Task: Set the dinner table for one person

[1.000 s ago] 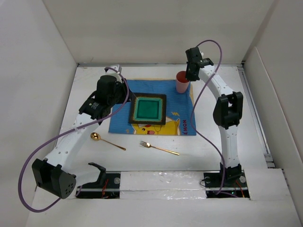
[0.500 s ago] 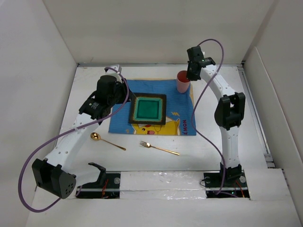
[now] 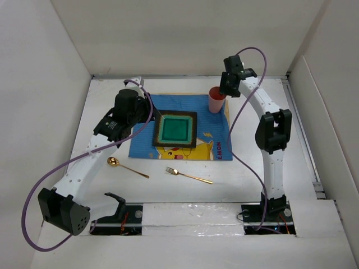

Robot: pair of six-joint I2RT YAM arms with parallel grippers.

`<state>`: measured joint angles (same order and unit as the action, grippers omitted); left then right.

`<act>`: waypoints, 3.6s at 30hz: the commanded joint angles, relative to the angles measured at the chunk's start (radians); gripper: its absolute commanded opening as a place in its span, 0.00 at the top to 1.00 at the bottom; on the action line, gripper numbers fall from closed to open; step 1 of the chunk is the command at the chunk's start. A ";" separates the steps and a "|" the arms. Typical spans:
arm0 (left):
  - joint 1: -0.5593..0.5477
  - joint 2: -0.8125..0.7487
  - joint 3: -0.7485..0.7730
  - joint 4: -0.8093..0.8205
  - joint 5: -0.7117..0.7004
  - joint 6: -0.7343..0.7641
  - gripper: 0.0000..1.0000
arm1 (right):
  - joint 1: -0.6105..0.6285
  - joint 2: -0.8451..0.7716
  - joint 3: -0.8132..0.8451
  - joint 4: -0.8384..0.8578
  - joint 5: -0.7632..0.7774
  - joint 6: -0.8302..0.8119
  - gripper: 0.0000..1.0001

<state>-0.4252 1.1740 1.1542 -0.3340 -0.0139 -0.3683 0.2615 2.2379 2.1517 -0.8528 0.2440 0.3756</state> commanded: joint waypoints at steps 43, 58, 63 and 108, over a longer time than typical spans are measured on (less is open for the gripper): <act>-0.001 0.004 0.381 -0.091 -0.164 0.080 0.54 | 0.808 -0.497 -1.073 0.454 -0.178 -0.257 0.47; -0.001 -0.036 0.369 -0.123 -0.169 0.071 0.54 | 0.881 -0.372 -0.966 0.357 -0.049 -0.135 1.00; -0.001 -0.048 0.375 -0.140 -0.158 0.060 0.55 | 0.891 -0.442 -0.764 0.253 -0.048 -0.045 1.00; -0.103 -0.192 0.188 -0.189 -0.087 -0.031 0.67 | 0.601 0.473 0.447 0.379 -0.014 0.594 1.00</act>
<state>-0.5236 1.0065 1.3476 -0.5583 -0.0841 -0.3988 0.8753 2.7186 2.5484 -0.5091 0.2264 0.9825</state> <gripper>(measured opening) 0.334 0.020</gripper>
